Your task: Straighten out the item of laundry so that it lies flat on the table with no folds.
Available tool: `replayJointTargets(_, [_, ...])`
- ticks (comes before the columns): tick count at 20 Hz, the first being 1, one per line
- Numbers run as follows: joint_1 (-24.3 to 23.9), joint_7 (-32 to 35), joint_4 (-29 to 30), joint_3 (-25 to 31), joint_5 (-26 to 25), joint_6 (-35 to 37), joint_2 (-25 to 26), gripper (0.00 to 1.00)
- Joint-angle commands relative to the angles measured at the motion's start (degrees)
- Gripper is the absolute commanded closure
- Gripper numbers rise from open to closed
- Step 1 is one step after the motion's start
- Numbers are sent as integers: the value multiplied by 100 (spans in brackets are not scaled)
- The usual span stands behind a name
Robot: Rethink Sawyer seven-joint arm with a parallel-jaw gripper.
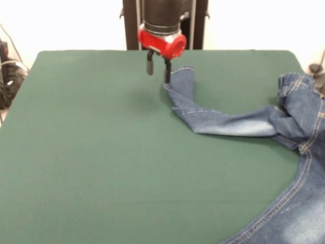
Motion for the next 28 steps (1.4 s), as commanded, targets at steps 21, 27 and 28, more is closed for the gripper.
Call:
replayJointTargets(21, [50,770,-113,567,253,-1022,1209,0])
replayJointTargets(27, [65,707,-201,533,221,-1212,1323,0])
replayJointTargets(28, [64,709,-197,530,204,-1269,1337,0])
